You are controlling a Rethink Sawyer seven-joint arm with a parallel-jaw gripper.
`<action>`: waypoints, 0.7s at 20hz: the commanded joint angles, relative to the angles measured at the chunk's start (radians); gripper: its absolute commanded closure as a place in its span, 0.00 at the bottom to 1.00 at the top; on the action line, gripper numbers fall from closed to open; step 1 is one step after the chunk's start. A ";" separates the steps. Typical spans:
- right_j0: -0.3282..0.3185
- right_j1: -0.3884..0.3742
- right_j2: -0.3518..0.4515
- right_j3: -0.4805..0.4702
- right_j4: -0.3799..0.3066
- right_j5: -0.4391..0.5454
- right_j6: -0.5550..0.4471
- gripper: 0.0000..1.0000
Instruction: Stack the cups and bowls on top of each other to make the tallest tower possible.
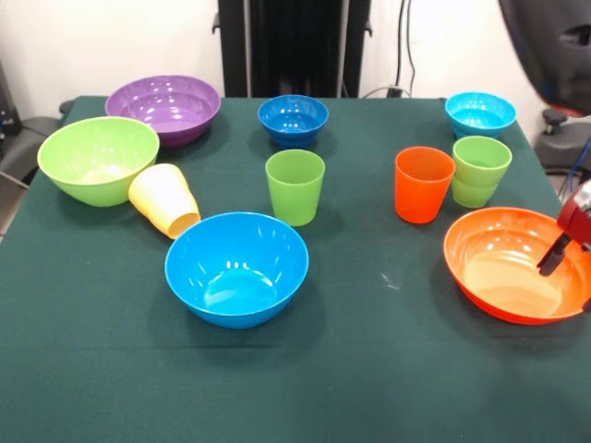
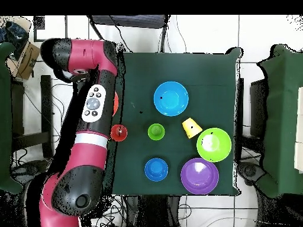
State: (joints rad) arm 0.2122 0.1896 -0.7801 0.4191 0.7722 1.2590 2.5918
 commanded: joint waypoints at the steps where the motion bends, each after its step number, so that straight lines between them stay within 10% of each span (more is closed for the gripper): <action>1: 0.001 -0.001 0.147 0.133 -0.069 -0.094 -0.021 0.00; 14: -0.017 0.052 0.150 0.090 -0.076 -0.150 -0.010 0.00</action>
State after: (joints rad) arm 0.2091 0.2035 -0.7356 0.4707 0.7689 1.1619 2.5918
